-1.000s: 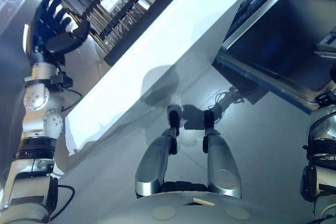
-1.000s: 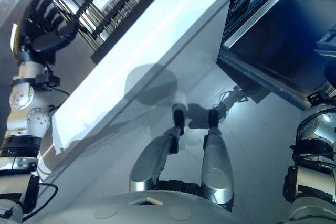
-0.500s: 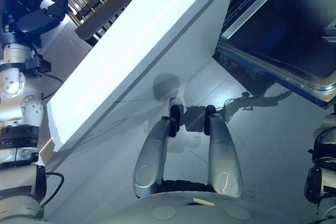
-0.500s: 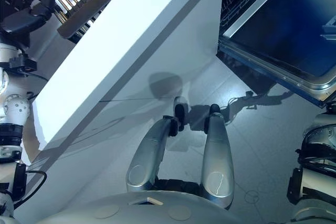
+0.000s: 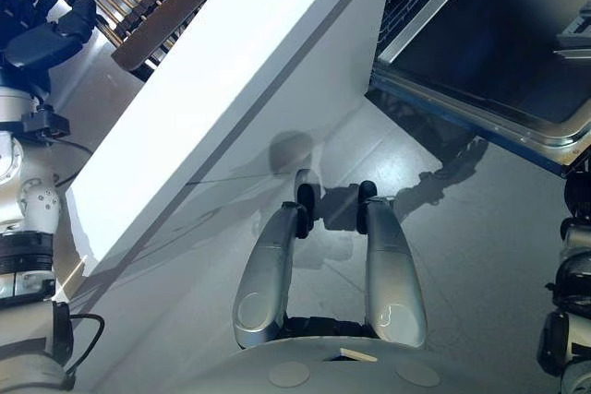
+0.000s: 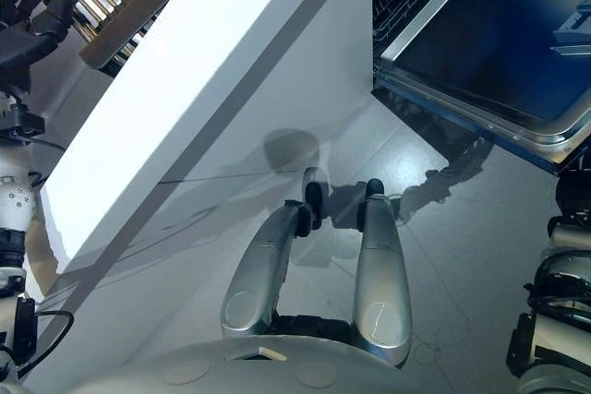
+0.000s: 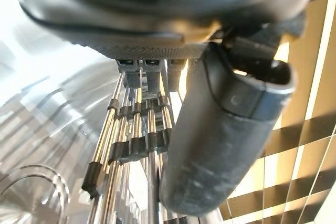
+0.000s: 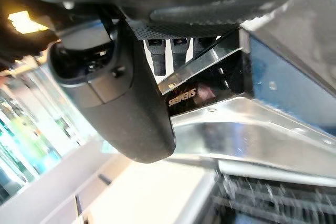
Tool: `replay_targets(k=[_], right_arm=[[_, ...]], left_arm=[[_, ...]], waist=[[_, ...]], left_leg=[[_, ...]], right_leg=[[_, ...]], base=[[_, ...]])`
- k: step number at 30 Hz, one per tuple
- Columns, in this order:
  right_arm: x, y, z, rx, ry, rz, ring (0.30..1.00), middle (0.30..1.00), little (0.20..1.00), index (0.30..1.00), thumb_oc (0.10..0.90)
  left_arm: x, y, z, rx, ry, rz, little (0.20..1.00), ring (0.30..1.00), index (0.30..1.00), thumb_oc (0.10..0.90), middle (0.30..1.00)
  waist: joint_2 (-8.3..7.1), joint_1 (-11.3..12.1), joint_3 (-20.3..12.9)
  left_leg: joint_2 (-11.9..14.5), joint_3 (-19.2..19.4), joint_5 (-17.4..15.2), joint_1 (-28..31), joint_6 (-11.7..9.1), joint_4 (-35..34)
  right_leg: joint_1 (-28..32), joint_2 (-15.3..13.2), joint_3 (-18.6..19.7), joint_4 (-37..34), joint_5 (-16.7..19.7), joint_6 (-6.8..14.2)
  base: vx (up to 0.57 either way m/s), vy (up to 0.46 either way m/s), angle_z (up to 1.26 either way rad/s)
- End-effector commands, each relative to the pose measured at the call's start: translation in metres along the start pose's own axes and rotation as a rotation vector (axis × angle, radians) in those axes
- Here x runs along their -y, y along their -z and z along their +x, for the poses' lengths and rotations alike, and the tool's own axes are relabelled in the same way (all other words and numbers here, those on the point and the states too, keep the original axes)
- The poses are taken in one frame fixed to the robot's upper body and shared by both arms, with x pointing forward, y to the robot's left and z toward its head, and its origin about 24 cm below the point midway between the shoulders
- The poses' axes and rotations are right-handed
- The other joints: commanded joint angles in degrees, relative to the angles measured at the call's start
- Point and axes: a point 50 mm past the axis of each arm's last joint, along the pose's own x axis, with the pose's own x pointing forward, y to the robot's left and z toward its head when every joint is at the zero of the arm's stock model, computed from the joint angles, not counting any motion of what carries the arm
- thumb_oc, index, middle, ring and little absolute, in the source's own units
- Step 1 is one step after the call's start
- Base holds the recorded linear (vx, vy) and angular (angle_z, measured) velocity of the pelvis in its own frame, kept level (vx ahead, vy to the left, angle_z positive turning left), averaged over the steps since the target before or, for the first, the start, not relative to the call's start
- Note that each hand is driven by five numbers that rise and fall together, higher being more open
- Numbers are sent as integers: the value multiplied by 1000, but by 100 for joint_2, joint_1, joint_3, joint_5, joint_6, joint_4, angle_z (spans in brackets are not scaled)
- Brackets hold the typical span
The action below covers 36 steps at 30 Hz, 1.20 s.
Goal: Pick up plates and place into dishwasher.
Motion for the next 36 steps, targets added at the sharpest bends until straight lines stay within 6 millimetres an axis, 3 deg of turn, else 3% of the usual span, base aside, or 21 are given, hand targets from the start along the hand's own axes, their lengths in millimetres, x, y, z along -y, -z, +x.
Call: replay_targets(k=[1,4,5,6,10,17,22,26,29,33,36], right_arm=[[-62,45,8,-148,-464,143,900,900,900,900,800],[-92,60,7,-214,-615,156,900,900,900,900,800],[-92,60,7,-215,-615,156,900,900,900,900,800],[-121,72,3,-266,-740,149,900,900,900,900,800],[-168,88,-13,-332,-950,145,900,900,900,900,800],[-244,108,-57,-404,-1349,166,900,900,900,900,800],[-284,109,-94,-393,-1582,188,900,900,900,900,800],[-311,100,-125,-330,-1764,235,900,900,900,900,800],[-323,96,-132,-288,-1760,268,900,900,900,900,800],[-322,100,-126,-276,-1631,238,900,900,900,900,800],[-307,106,-110,-282,-1488,237,900,900,900,900,800]], left_arm=[[19,20,-9,88,-30,-109,900,900,900,800,900],[22,19,-8,87,-22,-106,900,900,900,800,900],[22,19,-9,87,-23,-105,900,900,900,800,900],[27,19,-9,87,-14,-105,900,900,900,800,900],[31,17,-14,84,-3,-106,900,900,900,800,900],[39,21,-13,68,11,-116,900,900,900,800,900],[44,22,-13,59,11,-124,900,900,900,800,900],[46,25,-12,50,4,-132,900,900,900,800,900],[49,26,-10,45,1,-136,900,900,900,800,900],[48,29,-10,39,-14,-147,900,900,900,800,900],[46,32,-13,31,-27,-154,900,900,900,800,900]], waist=[[-613,-23,148],[-629,16,147],[-632,11,149],[-653,58,142],[-687,114,138],[-689,171,152],[-680,188,164],[-664,182,164],[-646,170,157],[-618,133,177],[-598,99,169]], left_leg=[[-344,431,-244,102,297,-305],[-335,436,-237,136,292,-310],[-336,434,-235,141,292,-313],[-320,446,-225,159,285,-323],[-314,442,-206,200,284,-329],[-320,442,-213,247,306,-309],[-346,446,-218,263,324,-276],[-343,467,-228,281,344,-267],[-335,483,-230,301,342,-276],[-329,515,-222,385,353,-335],[-316,545,-206,452,363,-410]], right_leg=[[210,83,-645,-49,-277,-30],[260,30,-700,-104,-246,-21],[266,29,-702,-107,-245,-21],[304,-19,-750,-161,-220,-11],[402,-69,-813,-238,-193,1],[475,-102,-823,-255,-190,7],[504,-97,-801,-256,-186,-7],[513,-84,-756,-236,-193,-20],[513,-70,-722,-222,-197,-23],[541,-46,-678,-221,-202,-37],[563,-43,-660,-238,-209,-38]], base=[[-4,-14,-4],[-4,-7,-5],[-3,-7,-4],[-1,-5,-6],[12,1,-20],[20,25,-13],[20,31,-9],[30,44,10],[29,51,29],[31,64,36],[27,53,-4]])
